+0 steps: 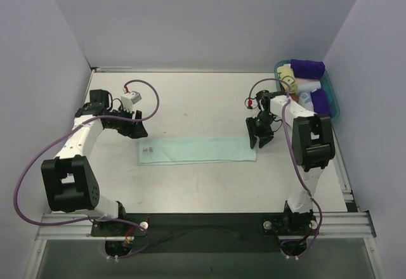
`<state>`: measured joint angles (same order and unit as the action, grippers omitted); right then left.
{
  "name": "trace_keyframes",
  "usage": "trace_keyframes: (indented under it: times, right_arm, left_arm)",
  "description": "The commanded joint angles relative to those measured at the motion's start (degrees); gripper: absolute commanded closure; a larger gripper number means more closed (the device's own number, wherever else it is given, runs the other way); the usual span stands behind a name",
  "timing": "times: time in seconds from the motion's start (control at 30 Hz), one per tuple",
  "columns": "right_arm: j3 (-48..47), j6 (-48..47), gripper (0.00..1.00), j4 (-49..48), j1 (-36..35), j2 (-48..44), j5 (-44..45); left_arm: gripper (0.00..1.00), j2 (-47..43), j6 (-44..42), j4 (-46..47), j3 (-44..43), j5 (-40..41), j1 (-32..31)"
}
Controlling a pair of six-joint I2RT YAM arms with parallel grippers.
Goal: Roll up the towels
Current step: Fold the towel
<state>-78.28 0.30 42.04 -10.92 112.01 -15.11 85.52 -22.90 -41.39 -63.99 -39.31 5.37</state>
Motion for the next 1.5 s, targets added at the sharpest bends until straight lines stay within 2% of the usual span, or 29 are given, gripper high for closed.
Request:
trace_keyframes:
  times: [0.0, 0.23, 0.33, 0.4, 0.43, 0.5, 0.67, 0.83, 1.2, 1.23, 1.3, 1.47]
  right_arm:
    - [-0.8, 2.0, 0.62, 1.6, -0.7, 2.9, -0.6]
    - [-0.8, 2.4, 0.66, 0.2, -4.3, 4.9, 2.0]
    - [-1.1, 2.4, 0.71, 0.5, -5.5, 5.7, 2.6]
    - [-1.3, 2.0, 0.82, 1.2, -5.6, 5.8, 2.4]
    - [-1.5, 1.9, 0.93, 1.6, -5.2, 5.7, 2.8]
    - [-1.6, 1.0, 1.0, 2.7, -4.0, 4.5, 3.1]
    - [-2.8, -2.7, 1.0, 6.6, 1.1, -0.7, 4.1]
    - [-6.5, -5.3, 1.0, 11.0, 1.6, -4.4, 1.8]
    - [-16.8, -1.7, 1.0, 14.0, -7.5, -1.8, -10.9]
    - [-17.6, -1.3, 1.0, 14.1, -9.0, -1.2, -12.6]
    - [-20.2, -0.3, 1.0, 14.1, -10.1, 1.2, -14.6]
    - [-25.1, 1.7, 1.0, 14.0, -13.6, 6.8, -17.0]
  left_arm:
    - [0.32, -0.4, 0.3, 0.3, -0.6, -1.5, 0.1]
    - [0.32, 0.1, 1.1, 0.2, -1.1, -1.7, 0.3]
    - [0.32, 0.0, 1.9, 0.2, -1.7, -1.9, 0.3]
    - [0.32, 0.0, 2.2, 0.3, -2.0, -2.1, 0.4]
    - [0.32, -0.1, 2.6, 0.2, -2.3, -2.2, 0.3]
    - [0.32, -0.3, 2.9, 0.3, -2.5, -2.1, 0.3]
    - [0.31, -1.8, 3.3, 0.8, -2.2, -1.6, 0.3]
    - [0.31, -1.8, 3.4, 1.3, -1.8, -1.9, 0.4]
    - [0.3, -0.3, 4.4, 1.3, -1.8, -3.0, 0.3]
    - [0.27, -0.3, 4.4, 1.1, -1.8, -3.0, 0.3]
    - [0.09, -0.4, 4.2, 1.2, -1.3, -3.3, 0.3]
    - [0.03, -0.4, 4.0, 1.2, -0.2, -3.7, 0.3]
